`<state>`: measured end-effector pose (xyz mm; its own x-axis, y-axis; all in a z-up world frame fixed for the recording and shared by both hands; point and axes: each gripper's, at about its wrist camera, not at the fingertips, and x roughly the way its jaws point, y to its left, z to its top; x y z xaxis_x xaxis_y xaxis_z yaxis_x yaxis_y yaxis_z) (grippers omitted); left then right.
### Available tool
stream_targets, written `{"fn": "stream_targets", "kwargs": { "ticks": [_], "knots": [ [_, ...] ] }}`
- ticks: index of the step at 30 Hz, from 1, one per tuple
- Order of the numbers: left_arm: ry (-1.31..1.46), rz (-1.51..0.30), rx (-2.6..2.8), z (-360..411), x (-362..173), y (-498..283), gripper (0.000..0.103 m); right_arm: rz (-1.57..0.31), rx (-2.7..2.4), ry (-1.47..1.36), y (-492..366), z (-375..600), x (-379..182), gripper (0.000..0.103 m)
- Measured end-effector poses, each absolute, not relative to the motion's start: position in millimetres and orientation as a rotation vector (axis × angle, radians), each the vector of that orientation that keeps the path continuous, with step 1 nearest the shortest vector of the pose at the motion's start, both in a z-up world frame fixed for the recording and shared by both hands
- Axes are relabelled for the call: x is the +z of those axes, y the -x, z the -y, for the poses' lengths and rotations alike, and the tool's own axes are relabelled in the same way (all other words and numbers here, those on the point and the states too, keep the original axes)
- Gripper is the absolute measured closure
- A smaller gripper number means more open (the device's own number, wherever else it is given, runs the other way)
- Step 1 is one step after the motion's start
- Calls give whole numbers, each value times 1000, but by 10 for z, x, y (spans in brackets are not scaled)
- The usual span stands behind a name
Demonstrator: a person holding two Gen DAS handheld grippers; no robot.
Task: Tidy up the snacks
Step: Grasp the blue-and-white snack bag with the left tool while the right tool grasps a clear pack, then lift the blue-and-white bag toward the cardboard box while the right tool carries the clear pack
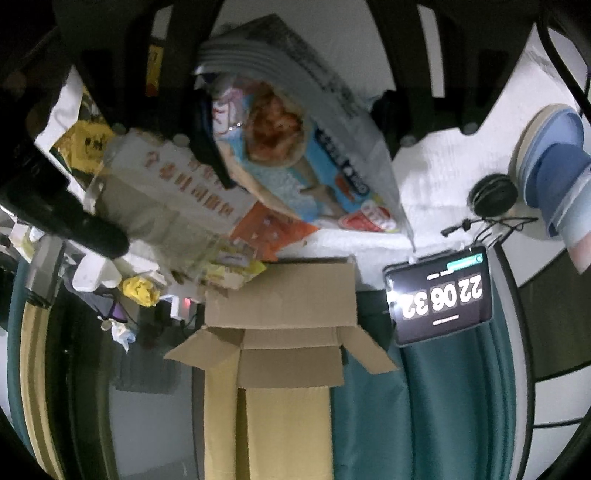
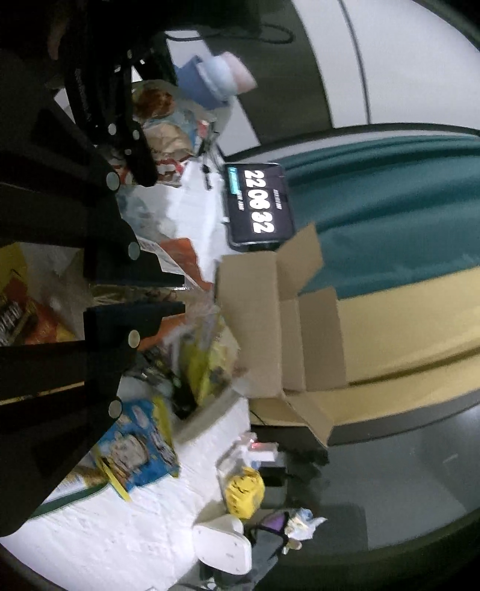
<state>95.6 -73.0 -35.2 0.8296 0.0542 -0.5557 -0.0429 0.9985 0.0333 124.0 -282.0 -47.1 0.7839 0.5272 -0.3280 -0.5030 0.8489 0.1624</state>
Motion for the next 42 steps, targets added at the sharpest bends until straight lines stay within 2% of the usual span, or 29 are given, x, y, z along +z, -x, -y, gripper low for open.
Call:
{"fn": "stream_targets", "kwargs": {
  "ticks": [14,31,42],
  "knots": [
    [-47,-519,69,879,13,-1410,39,-307,535,-133,-1565,3166,-177,95],
    [-57,-387,50,657,415,-1955,39,-260,470,-118,-1901,3166,121,95],
    [-36,-319,9,467,565,-2262,39,-276,436,-88,-2148,3029,215,103]
  ]
}}
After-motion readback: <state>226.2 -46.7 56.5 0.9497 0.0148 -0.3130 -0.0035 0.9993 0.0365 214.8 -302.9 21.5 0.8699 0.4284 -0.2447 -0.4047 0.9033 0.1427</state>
